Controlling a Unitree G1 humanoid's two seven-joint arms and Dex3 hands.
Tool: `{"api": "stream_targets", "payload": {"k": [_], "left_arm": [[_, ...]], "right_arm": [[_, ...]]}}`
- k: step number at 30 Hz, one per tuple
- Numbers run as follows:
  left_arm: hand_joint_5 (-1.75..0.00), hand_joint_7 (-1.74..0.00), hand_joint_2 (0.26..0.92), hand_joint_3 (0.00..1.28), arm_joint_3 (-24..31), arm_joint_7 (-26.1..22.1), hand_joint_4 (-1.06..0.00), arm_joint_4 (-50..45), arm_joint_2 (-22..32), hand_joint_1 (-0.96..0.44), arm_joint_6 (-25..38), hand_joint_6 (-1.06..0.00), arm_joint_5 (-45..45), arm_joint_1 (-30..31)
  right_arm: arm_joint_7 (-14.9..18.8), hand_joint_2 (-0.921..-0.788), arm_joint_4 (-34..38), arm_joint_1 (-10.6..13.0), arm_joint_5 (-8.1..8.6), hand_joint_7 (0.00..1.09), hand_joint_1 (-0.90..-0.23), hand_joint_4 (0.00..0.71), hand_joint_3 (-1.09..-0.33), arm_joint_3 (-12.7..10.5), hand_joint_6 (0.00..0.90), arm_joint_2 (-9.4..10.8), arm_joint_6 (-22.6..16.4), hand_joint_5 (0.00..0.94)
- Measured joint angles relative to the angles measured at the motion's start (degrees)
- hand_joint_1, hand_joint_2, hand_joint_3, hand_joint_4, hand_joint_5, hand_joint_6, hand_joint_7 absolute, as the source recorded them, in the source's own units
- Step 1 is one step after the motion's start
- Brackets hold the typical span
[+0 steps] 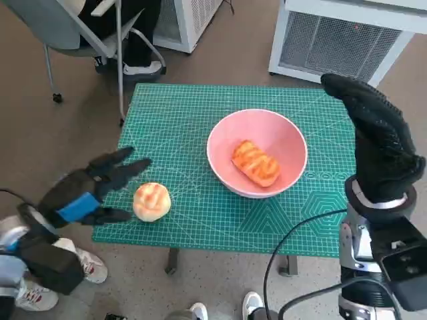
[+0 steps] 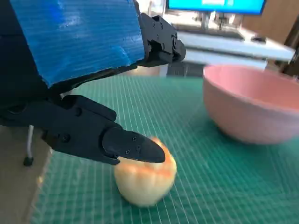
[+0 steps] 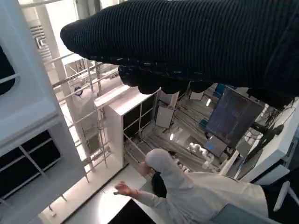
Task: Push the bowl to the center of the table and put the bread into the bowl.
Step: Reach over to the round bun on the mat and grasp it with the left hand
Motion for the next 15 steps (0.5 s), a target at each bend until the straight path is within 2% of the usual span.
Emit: {"api": "stream_targets", "payload": {"k": [10, 15], "left_arm": [[-0.03, -0.06, 0.883, 0.0, -6.08, -2.85, -0.32, 6.26, -4.18, -0.3, 7.99, -0.36, 3.07, -2.96], [-0.07, -0.09, 0.884, 0.0, -7.8, -3.86, -0.45, 10.15, -6.03, -0.21, 11.09, -0.45, 3.21, -5.53]], "right_arm": [[0.58, -0.921, -0.02, -0.19, 0.05, 0.65, -0.568, 0.291, -0.736, -0.02, -0.001, -0.07, 0.53, 0.007], [0.66, -0.921, -0.13, -0.22, 0.02, 0.65, -0.566, 0.292, -0.738, -0.04, -0.001, -0.11, 0.68, 0.007]]}}
